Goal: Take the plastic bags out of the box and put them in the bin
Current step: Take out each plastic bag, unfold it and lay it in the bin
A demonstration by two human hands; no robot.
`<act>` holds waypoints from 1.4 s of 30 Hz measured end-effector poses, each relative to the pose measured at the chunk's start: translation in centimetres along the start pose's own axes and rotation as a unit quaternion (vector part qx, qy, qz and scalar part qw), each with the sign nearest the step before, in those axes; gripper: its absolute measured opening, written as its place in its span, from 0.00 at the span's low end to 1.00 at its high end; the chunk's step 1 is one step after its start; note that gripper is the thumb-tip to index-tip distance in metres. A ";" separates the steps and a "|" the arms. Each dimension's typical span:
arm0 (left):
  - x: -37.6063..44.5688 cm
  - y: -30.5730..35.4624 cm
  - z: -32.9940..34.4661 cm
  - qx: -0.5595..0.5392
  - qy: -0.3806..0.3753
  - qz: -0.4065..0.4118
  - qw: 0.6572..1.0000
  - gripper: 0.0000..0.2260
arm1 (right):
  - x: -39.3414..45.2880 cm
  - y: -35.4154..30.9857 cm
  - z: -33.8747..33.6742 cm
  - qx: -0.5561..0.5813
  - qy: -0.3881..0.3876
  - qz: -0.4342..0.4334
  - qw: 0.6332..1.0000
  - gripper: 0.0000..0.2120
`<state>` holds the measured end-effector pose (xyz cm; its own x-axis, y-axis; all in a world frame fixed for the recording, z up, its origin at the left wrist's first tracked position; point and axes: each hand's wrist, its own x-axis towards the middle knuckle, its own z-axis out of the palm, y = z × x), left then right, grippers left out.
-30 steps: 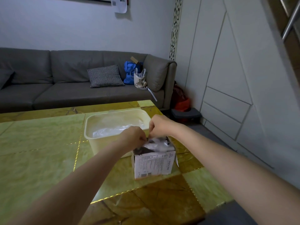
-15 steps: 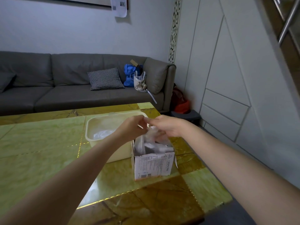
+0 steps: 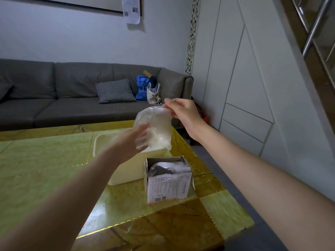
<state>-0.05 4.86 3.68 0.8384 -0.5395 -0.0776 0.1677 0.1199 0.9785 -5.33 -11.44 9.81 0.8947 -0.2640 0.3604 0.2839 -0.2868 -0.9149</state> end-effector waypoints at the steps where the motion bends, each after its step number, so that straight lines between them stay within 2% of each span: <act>1: 0.0 0.4 -0.1 -0.019 0.012 0.012 1.000 0.19 | -0.2 0.2 -0.2 -0.041 0.001 -0.017 0.999 0.11; 4: -0.2 1.3 -0.6 -0.076 0.036 0.041 0.996 0.06 | -0.8 2.0 -0.8 -0.217 -0.029 -0.061 0.974 0.13; 7: -0.6 1.9 -1.3 -0.072 0.040 0.061 0.995 0.08 | -1.3 3.4 -1.4 -0.275 -0.092 -0.035 0.956 0.14; 10: -0.9 2.3 -1.3 -0.100 0.004 0.075 0.992 0.13 | -1.5 3.9 -1.5 -0.224 -0.130 0.026 0.965 0.15; 13: -1.0 2.5 -0.7 -0.105 -0.003 0.080 0.991 0.09 | -1.1 4.0 -1.3 -0.202 -0.074 0.063 0.975 0.19; 15: -1.0 2.6 -0.4 -0.098 0.002 0.087 0.991 0.10 | -0.8 4.2 -1.4 -0.200 -0.033 0.093 0.975 0.19; 16: -0.9 2.7 -0.3 -0.093 0.000 0.092 0.991 0.11 | -0.9 4.3 -1.4 -0.173 -0.048 0.133 0.975 0.19; 18: -0.9 2.8 -0.2 -0.086 -0.018 0.100 0.991 0.13 | -1.1 4.5 -1.0 -0.067 -0.140 0.222 0.963 0.28; 20: -0.9 3.0 0.1 -0.098 -0.034 0.100 0.990 0.17 | -1.4 5.0 -0.5 0.042 -0.232 0.246 0.940 0.32; 21: -0.9 3.0 0.1 -0.102 -0.035 0.097 0.989 0.19 | -1.5 5.0 -0.1 0.092 -0.254 0.243 0.932 0.29; 23: -0.9 3.2 0.2 -0.098 -0.020 0.083 0.991 0.17 | -1.3 4.6 0.4 0.146 -0.232 0.225 0.935 0.15; 26: -0.6 3.1 -0.7 -0.119 0.046 0.051 0.991 0.16 | -0.5 3.9 0.8 0.152 -0.093 0.209 0.961 0.01; 27: -0.6 3.1 -1.1 -0.127 0.072 0.038 0.989 0.17 | -0.3 3.8 0.8 0.140 -0.044 0.204 0.968 0.03; 29: -0.8 2.8 -1.9 -0.122 0.110 0.015 0.986 0.11 | 0.0 3.6 0.5 0.096 0.024 0.189 0.977 0.06; 33: -0.4 2.4 -3.5 -0.159 0.212 -0.010 0.964 0.07 | 1.0 3.3 -0.6 0.025 0.117 0.162 0.979 0.09; 36: 0.2 2.3 -4.6 -0.089 0.322 -0.010 0.942 0.04 | 2.4 3.4 -1.3 -0.067 0.180 0.130 0.973 0.09; 37: 0.4 2.2 -4.8 -0.029 0.334 0.012 0.942 0.08 | 2.9 3.4 -1.2 -0.106 0.181 0.106 0.972 0.08; 39: 0.5 2.3 -4.5 0.073 0.276 0.089 0.954 0.21 | 3.4 3.1 -0.3 -0.192 0.139 0.027 0.971 0.08; 42: 0.4 2.8 -3.1 0.123 0.112 0.138 0.976 0.35 | 3.3 1.4 2.4 -0.283 -0.039 -0.087 0.954 0.09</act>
<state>2.36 7.57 5.82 0.9310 -0.3164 0.1821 -0.1867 0.0159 0.9823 -1.20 -10.51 9.29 0.8803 -0.1028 0.4632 0.2190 -0.7781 -0.5888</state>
